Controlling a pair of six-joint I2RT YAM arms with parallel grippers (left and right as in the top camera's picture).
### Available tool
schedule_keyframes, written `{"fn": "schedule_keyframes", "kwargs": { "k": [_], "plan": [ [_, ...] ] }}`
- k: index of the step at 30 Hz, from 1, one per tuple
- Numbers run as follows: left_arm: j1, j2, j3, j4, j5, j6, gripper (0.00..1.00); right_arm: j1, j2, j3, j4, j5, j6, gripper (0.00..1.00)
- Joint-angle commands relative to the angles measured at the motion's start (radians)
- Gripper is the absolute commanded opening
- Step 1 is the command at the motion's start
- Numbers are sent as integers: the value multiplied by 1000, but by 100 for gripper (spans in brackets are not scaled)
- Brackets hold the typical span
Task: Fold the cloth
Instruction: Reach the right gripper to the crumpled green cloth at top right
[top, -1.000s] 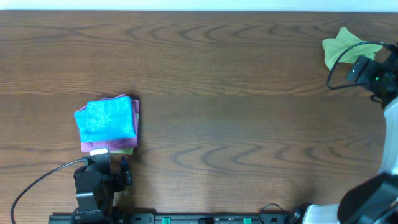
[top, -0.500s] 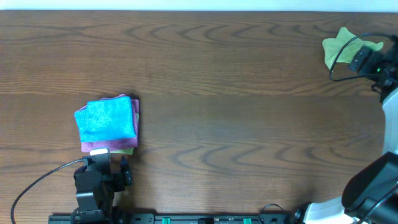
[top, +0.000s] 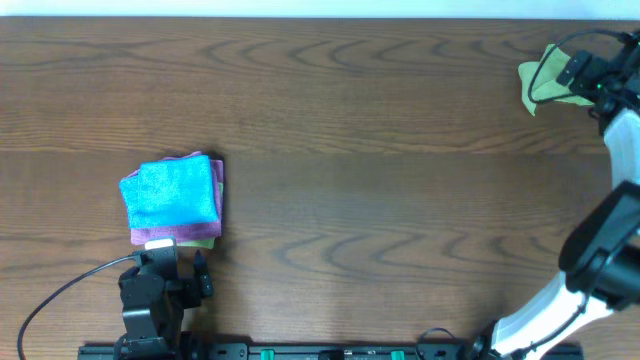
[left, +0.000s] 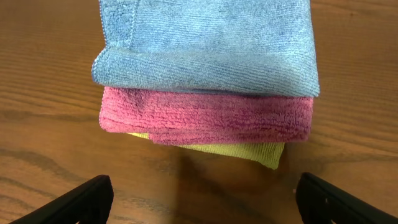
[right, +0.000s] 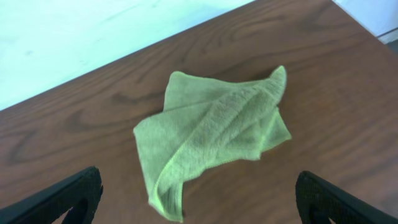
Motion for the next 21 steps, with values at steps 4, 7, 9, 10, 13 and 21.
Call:
{"fn": "schedule_keyframes", "kwargs": {
  "k": [4, 7, 9, 10, 13, 21],
  "plan": [
    [3, -6, -34, -35, -14, -11, 95, 14, 126, 156, -13, 7, 83, 99],
    [3, -6, -34, -35, -14, -11, 95, 14, 171, 174, -10, 11, 130, 99],
    [3, -6, -34, -35, -14, -11, 95, 15, 201, 174, -3, 22, 150, 99],
    [3, -6, -34, -35, -14, -11, 95, 16, 214, 174, 0, 24, 158, 99],
    [3, -6, -34, -35, -14, -11, 95, 19, 246, 174, 4, 27, 167, 99],
    [3, -6, -34, -35, -14, -11, 95, 24, 315, 174, 33, 29, 194, 99]
  ]
}}
